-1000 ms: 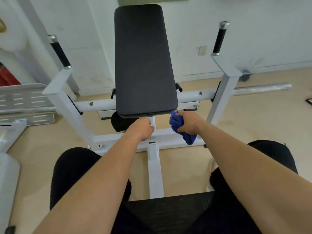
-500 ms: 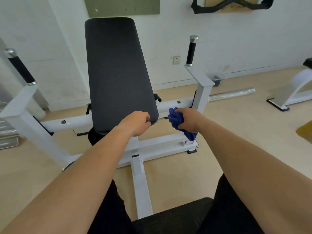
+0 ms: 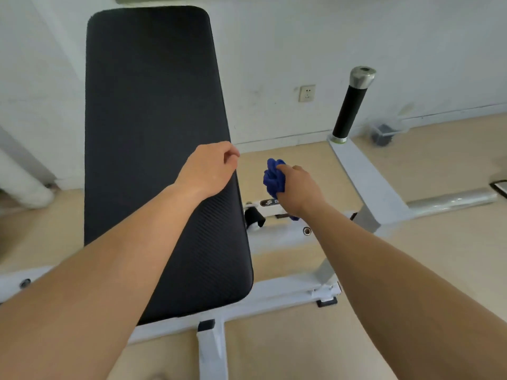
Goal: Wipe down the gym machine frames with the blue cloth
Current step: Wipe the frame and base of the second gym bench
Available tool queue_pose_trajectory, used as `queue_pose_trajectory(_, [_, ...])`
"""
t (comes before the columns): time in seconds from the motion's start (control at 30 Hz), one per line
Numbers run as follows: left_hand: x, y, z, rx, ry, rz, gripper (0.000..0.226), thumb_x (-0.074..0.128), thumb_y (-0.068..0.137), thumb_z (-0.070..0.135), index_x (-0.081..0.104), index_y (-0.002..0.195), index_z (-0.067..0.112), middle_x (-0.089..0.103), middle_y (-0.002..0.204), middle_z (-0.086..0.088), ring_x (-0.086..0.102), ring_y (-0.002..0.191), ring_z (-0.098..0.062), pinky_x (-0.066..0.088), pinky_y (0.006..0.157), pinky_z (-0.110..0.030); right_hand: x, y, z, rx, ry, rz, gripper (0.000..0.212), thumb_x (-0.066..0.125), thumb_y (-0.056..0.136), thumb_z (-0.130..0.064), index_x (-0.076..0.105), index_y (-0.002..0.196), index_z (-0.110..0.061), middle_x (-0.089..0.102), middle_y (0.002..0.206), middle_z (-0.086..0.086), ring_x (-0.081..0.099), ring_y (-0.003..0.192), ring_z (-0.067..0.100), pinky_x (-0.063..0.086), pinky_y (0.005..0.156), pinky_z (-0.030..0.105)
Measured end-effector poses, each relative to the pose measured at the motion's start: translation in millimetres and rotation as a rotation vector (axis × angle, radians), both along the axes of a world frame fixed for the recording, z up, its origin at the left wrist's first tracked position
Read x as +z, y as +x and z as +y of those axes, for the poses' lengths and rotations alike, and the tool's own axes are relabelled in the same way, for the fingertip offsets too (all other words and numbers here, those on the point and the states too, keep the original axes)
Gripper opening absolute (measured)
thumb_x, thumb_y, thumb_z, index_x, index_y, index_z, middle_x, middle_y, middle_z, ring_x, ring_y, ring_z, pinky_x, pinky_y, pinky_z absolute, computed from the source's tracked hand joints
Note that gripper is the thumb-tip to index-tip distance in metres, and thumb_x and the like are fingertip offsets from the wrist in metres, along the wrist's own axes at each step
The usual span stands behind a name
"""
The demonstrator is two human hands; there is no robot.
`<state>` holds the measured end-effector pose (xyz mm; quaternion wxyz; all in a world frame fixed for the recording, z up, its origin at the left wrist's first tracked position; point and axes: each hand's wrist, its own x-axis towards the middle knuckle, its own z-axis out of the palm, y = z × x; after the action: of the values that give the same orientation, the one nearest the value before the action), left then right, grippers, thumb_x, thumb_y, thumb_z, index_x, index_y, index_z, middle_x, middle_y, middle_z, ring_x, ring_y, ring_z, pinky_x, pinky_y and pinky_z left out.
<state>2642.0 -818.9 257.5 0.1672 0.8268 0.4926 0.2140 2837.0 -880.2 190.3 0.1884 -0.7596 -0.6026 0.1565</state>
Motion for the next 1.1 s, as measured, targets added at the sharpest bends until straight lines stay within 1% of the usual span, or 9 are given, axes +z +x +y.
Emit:
queue_pose_trajectory(0.13, [29,9,0,0.028,-0.152,0.049,0.026,0.046,0.101,0.027,0.064,0.120,0.024,0.067,0.112,0.006,0.062,0.096,-0.012,0.051,0.088,-0.031,47,7,9,0.018,-0.121,0.058,0.025,0.060,0.079,-0.008,0.050,0.100,-0.018,0.046,0.100,0.002,0.058,0.060,0.027,0.056,0.041,0.043])
queue_pose_trajectory(0.23, [87,13,-14,0.028,-0.287,0.178,0.030,0.045,0.102,0.030,0.060,0.127,0.023,0.065,0.118,0.004,0.060,0.097,-0.014,0.050,0.085,-0.030,120,11,0,0.056,-0.160,0.113,0.025,0.060,0.082,-0.010,0.051,0.102,-0.023,0.047,0.103,0.003,0.060,0.071,0.028,0.060,0.051,0.046])
queue_pose_trajectory(0.4, [209,26,-64,0.045,-0.501,0.359,0.035,0.044,0.103,0.034,0.054,0.133,0.021,0.061,0.128,0.000,0.060,0.109,-0.020,0.050,0.096,-0.038,252,35,-42,0.115,-0.193,0.193,0.029,0.058,0.085,-0.013,0.055,0.113,-0.021,0.049,0.105,0.005,0.064,0.081,0.034,0.059,0.071,0.048])
queue_pose_trajectory(0.53, [296,41,-133,0.142,-0.585,0.353,0.031,0.044,0.103,0.032,0.056,0.130,0.020,0.062,0.124,-0.001,0.060,0.109,-0.021,0.049,0.096,-0.040,341,70,-98,0.180,-0.201,0.184,0.026,0.058,0.086,-0.011,0.056,0.112,-0.015,0.060,0.105,0.007,0.060,0.085,0.029,0.050,0.068,0.035])
queue_pose_trajectory(0.6, [326,54,-169,0.192,-0.623,0.319,0.030,0.044,0.103,0.030,0.058,0.127,0.019,0.064,0.122,-0.001,0.060,0.107,-0.022,0.049,0.094,-0.037,373,90,-124,0.209,-0.235,0.172,0.028,0.059,0.087,-0.011,0.057,0.115,-0.011,0.063,0.108,0.009,0.062,0.093,0.029,0.049,0.074,0.034])
queue_pose_trajectory(0.77, [364,92,-224,0.185,-0.655,0.359,0.027,0.042,0.101,0.031,0.058,0.116,0.015,0.063,0.114,-0.003,0.054,0.092,-0.018,0.046,0.084,-0.035,418,139,-163,0.225,-0.303,0.129,0.025,0.058,0.082,-0.009,0.056,0.106,-0.014,0.061,0.103,0.006,0.060,0.090,0.029,0.049,0.073,0.034])
queue_pose_trajectory(0.87, [372,107,-238,0.210,-0.637,0.306,0.029,0.043,0.100,0.033,0.056,0.123,0.022,0.061,0.115,0.002,0.058,0.096,-0.017,0.045,0.080,-0.030,428,161,-178,0.211,-0.286,0.097,0.022,0.059,0.085,-0.012,0.056,0.106,-0.014,0.060,0.098,0.005,0.058,0.089,0.027,0.051,0.077,0.038])
queue_pose_trajectory(1.0, [382,118,-253,0.192,-0.658,0.337,0.033,0.043,0.099,0.034,0.054,0.128,0.024,0.060,0.113,0.003,0.058,0.095,-0.016,0.045,0.077,-0.031,431,181,-201,0.251,-0.305,0.034,0.011,0.057,0.083,-0.012,0.049,0.088,-0.018,0.056,0.082,0.001,0.054,0.077,0.023,0.042,0.068,0.031])
queue_pose_trajectory(1.1, [389,123,-253,0.214,-0.652,0.303,0.035,0.043,0.099,0.035,0.054,0.130,0.024,0.059,0.119,0.002,0.057,0.101,-0.018,0.045,0.081,-0.032,438,190,-208,0.244,-0.297,0.017,0.011,0.058,0.084,-0.011,0.051,0.090,-0.017,0.053,0.078,-0.003,0.054,0.075,0.021,0.040,0.066,0.029])
